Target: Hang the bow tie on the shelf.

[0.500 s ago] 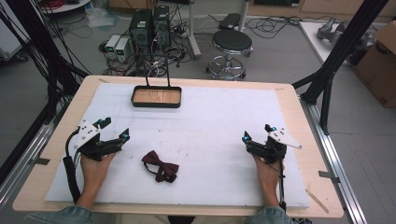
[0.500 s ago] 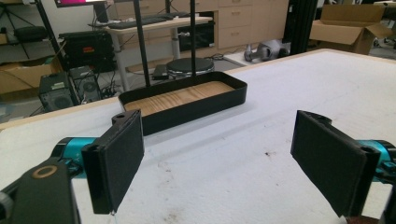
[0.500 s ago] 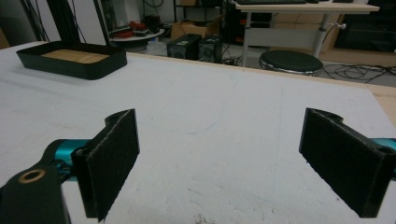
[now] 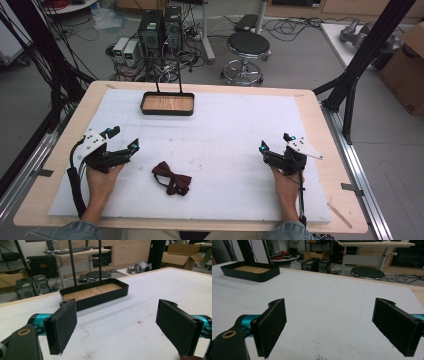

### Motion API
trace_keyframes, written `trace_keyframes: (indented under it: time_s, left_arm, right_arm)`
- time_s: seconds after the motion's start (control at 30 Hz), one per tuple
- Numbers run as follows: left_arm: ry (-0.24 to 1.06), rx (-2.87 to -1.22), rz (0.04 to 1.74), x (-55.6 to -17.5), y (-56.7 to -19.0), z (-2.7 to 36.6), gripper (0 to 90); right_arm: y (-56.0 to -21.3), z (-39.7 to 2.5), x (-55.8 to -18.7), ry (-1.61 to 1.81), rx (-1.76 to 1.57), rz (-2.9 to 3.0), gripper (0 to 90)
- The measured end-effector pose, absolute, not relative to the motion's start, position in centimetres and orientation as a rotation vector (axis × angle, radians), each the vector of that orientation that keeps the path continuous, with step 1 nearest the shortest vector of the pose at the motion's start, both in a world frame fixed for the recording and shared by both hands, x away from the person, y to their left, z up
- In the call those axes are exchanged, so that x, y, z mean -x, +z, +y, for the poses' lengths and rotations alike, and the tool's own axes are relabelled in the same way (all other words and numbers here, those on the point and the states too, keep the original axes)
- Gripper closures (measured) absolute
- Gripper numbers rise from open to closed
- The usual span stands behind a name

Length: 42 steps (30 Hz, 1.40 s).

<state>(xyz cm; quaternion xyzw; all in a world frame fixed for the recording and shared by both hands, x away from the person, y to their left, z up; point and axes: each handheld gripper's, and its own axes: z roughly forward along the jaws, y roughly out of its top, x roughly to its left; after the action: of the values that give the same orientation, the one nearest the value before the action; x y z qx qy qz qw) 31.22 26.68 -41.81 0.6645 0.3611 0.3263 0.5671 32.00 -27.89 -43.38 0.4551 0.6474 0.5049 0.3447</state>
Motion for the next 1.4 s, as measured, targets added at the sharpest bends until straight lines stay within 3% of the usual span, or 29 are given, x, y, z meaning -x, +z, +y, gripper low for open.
trace_keyframes:
  time_s: [0.6, 0.8, 0.83, 1.17, 1.4]
  left_arm:
    - [0.736, -1.618, 0.768, -31.4, -41.9, 25.8, 18.9]
    - [0.615, -1.684, 0.679, -31.6, -42.2, 25.0, 22.2]
    - [0.592, -1.704, 0.652, -31.6, -42.2, 24.7, 26.4]
    - [0.391, -1.890, 0.431, -31.9, -43.0, 22.0, 30.7]
    - [0.290, -1.999, 0.333, -32.0, -43.5, 20.6, 39.5]
  right_arm:
    - [-43.4, -27.9, -32.1, 1.309, -1.178, 1.681, 11.3]
    - [-43.4, -27.9, -32.1, 1.310, -1.182, 1.682, 11.3]
    - [-43.4, -27.9, -32.1, 1.311, -1.174, 1.683, 11.3]
    - [-43.4, -27.9, -32.1, 1.312, -1.177, 1.684, 11.3]
    - [-43.4, -27.9, -32.1, 1.310, -1.178, 1.684, 11.3]
